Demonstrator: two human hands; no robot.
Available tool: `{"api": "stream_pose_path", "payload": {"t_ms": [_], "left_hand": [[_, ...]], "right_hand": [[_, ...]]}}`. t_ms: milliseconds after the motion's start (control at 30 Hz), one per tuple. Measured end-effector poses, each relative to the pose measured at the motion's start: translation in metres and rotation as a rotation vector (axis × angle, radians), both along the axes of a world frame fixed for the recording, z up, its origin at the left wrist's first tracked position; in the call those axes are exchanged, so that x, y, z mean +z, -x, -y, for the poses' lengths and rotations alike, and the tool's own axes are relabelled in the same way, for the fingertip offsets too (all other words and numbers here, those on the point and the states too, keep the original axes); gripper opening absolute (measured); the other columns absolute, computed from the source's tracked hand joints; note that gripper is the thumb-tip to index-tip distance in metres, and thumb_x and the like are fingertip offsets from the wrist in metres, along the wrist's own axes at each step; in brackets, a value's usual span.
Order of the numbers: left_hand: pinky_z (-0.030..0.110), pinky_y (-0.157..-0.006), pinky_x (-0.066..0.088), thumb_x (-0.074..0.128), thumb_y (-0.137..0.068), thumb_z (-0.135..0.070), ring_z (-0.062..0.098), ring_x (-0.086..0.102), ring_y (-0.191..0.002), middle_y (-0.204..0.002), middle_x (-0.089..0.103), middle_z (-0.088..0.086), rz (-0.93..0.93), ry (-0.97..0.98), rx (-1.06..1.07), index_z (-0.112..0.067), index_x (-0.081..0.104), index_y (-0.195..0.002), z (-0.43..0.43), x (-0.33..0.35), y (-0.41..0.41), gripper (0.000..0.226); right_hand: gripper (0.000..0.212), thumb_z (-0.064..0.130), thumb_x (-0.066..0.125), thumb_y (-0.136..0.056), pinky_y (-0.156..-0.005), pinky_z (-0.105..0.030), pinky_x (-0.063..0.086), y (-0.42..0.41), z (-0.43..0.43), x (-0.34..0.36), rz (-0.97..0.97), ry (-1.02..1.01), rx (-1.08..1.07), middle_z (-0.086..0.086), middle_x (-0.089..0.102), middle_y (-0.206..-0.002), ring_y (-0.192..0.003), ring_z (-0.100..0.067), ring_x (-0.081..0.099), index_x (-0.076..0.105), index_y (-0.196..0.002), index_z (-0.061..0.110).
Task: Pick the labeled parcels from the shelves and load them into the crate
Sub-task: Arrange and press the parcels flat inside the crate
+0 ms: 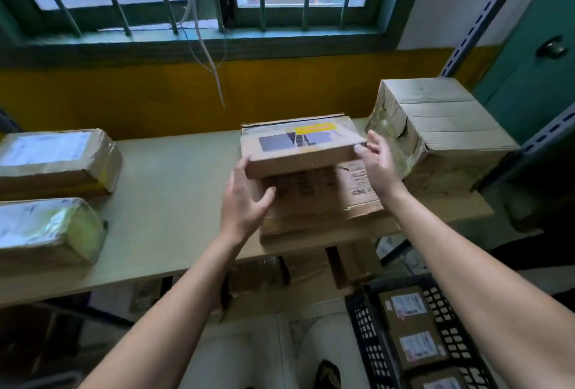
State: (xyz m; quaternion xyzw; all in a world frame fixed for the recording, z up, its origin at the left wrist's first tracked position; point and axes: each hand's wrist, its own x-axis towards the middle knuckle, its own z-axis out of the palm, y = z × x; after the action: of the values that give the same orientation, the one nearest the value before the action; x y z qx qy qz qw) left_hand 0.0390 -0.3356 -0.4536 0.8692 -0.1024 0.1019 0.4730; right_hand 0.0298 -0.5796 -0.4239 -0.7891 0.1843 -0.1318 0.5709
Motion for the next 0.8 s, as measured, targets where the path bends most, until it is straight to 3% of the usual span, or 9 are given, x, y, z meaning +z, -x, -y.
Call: {"api": "stream_pose_path", "payload": {"t_ms": [67,133,167,267,333,467,600,667,800], "left_hand": [[0.027,-0.097,0.039,0.07,-0.079,-0.018,0.014,0.041,-0.12,-0.139,0.042,0.012,0.108,0.098,0.066,-0.013,0.026,-0.141,-0.004,0.016,-0.005,0.076],[0.018,-0.094,0.036,0.068,-0.081,-0.02,0.017,0.043,-0.12,-0.136,0.041,0.016,0.131,0.198,0.106,-0.015,0.023,-0.142,-0.007,0.032,-0.011,0.076],[0.019,-0.095,0.037,0.066,-0.083,-0.019,0.021,0.044,-0.12,-0.134,0.04,0.017,0.105,0.27,0.104,-0.017,0.023,-0.142,-0.007,0.039,-0.013,0.073],[0.031,-0.09,0.048,0.058,-0.088,-0.02,0.026,0.043,-0.121,-0.136,0.033,0.015,0.0,0.384,0.067,-0.026,0.03,-0.138,-0.009,0.053,-0.015,0.057],[0.038,-0.087,0.053,0.054,-0.091,-0.022,0.028,0.044,-0.122,-0.141,0.03,0.013,-0.07,0.443,0.018,-0.031,0.035,-0.133,-0.014,0.053,-0.013,0.047],[0.025,-0.069,0.058,0.052,-0.092,-0.02,0.025,0.057,-0.107,-0.127,0.048,0.015,-0.195,0.703,-0.063,-0.032,0.042,-0.122,-0.027,0.052,-0.011,0.033],[0.025,-0.059,0.056,0.054,-0.092,-0.017,0.02,0.061,-0.094,-0.119,0.054,0.017,-0.271,0.82,0.006,-0.027,0.044,-0.117,-0.032,0.046,-0.009,0.029],[0.022,-0.054,0.053,0.053,-0.092,-0.016,0.016,0.061,-0.087,-0.116,0.055,0.014,-0.275,0.847,0.018,-0.025,0.045,-0.116,-0.036,0.044,-0.007,0.027],[0.022,-0.054,0.053,0.052,-0.093,-0.015,0.014,0.061,-0.084,-0.114,0.056,0.013,-0.335,0.865,-0.02,-0.023,0.043,-0.115,-0.044,0.05,-0.002,0.025]], "right_hand": [[0.059,0.047,0.044,-0.082,-0.094,-0.03,0.037,-0.002,-0.002,0.021,0.11,-0.044,0.006,-0.002,0.044,-0.137,-0.121,-0.014,0.043,0.036,-0.136,0.024],[0.054,0.051,0.04,-0.08,-0.102,-0.033,0.038,-0.005,-0.007,0.041,0.181,-0.076,0.04,0.001,0.043,-0.141,-0.125,-0.013,0.043,0.039,-0.13,0.03],[0.053,0.05,0.04,-0.08,-0.102,-0.028,0.038,-0.006,-0.011,0.048,0.209,-0.072,0.06,0.003,0.043,-0.141,-0.123,-0.009,0.044,0.04,-0.13,0.03],[0.055,0.043,0.042,-0.08,-0.082,-0.011,0.038,-0.007,-0.022,0.063,0.219,0.026,0.14,0.006,0.039,-0.144,-0.116,-0.001,0.043,0.042,-0.132,0.025],[0.054,0.039,0.042,-0.082,-0.077,-0.013,0.04,-0.007,-0.024,0.067,0.199,0.034,0.211,0.003,0.038,-0.146,-0.118,-0.006,0.043,0.041,-0.133,0.024],[0.046,0.03,0.048,-0.092,-0.083,-0.029,0.051,-0.004,-0.022,0.072,0.138,0.075,0.3,-0.003,0.046,-0.136,-0.123,-0.019,0.048,0.036,-0.136,0.022],[0.053,0.034,0.054,-0.09,-0.078,-0.025,0.041,0.002,-0.028,0.062,0.083,0.312,0.071,-0.007,0.033,-0.145,-0.128,-0.021,0.038,0.034,-0.138,0.023],[0.058,0.034,0.056,-0.089,-0.08,-0.024,0.038,0.01,-0.032,0.053,0.073,0.249,0.033,-0.008,0.03,-0.146,-0.13,-0.023,0.036,0.031,-0.14,0.023],[0.072,0.037,0.058,-0.087,-0.092,-0.033,0.037,0.023,-0.033,0.04,0.008,0.063,-0.022,-0.009,0.026,-0.15,-0.133,-0.025,0.035,0.017,-0.145,0.023]]}}
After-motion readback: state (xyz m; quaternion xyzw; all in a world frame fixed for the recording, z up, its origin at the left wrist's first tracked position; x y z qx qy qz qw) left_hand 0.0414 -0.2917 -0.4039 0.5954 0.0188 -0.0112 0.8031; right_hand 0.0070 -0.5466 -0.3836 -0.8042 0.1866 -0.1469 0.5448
